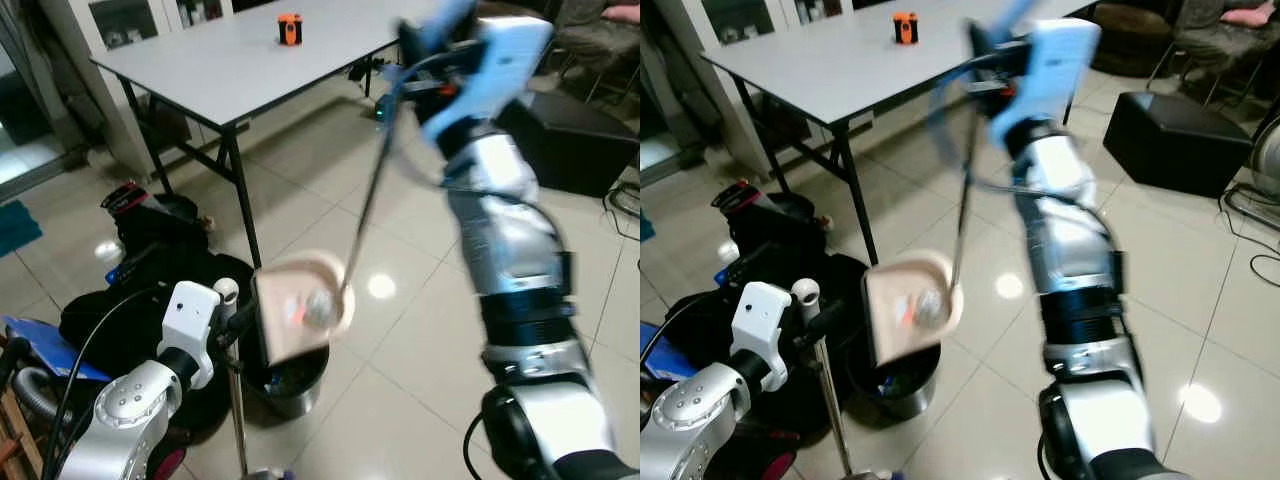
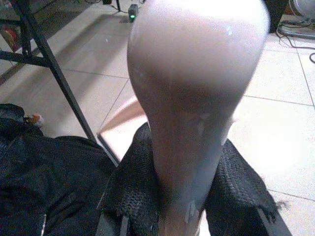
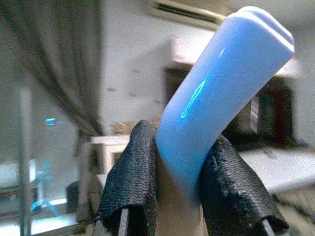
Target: Sweep floor
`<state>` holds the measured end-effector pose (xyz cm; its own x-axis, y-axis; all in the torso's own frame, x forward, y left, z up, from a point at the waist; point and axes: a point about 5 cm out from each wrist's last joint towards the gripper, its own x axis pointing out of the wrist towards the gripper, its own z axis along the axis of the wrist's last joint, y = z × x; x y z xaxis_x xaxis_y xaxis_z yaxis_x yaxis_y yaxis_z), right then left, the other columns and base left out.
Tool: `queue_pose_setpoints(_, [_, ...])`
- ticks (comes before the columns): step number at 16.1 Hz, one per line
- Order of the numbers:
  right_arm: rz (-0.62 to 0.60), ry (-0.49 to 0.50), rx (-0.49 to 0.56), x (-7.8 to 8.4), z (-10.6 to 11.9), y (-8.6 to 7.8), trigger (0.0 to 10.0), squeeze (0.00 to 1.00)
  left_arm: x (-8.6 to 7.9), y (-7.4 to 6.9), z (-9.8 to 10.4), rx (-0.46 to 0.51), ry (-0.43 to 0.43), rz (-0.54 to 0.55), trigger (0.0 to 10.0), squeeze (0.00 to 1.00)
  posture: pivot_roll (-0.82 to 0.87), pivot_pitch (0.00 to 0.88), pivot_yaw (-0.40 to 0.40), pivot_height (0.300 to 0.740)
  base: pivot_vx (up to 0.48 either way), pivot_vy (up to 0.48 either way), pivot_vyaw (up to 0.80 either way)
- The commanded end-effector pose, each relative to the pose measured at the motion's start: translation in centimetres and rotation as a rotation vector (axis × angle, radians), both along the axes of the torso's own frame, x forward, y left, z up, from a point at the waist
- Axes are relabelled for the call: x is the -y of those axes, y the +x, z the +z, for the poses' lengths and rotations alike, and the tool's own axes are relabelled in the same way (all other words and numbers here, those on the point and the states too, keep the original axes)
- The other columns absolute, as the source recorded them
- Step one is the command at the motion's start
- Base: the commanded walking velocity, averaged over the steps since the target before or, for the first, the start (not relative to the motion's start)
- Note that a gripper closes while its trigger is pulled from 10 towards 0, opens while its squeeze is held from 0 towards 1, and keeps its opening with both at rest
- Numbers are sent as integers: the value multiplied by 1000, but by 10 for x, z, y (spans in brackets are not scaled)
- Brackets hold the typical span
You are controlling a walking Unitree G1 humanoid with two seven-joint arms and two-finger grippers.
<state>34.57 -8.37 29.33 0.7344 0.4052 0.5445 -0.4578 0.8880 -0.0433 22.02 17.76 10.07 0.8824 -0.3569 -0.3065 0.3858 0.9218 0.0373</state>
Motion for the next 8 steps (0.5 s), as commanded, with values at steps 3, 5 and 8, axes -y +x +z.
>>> queue_pose_setpoints(3, [137, -114, 176, -38, 3, -17, 10000, 0, -3, 3, 1, 11, 4, 11, 10000, 0, 9, 0, 31, 740, 0, 0, 0])
queue_pose_setpoints(5, [204, -181, 243, -58, -6, -28, 10000, 0, -4, 3, 1, 11, 6, 11, 10000, 0, 9, 0, 31, 740, 0, 0, 0])
queue_pose_setpoints(8, [276, -241, 319, -78, -17, -41, 10000, 0, -3, 4, 1, 11, 6, 8, 10000, 0, 12, 0, 34, 740, 0, 0, 0])
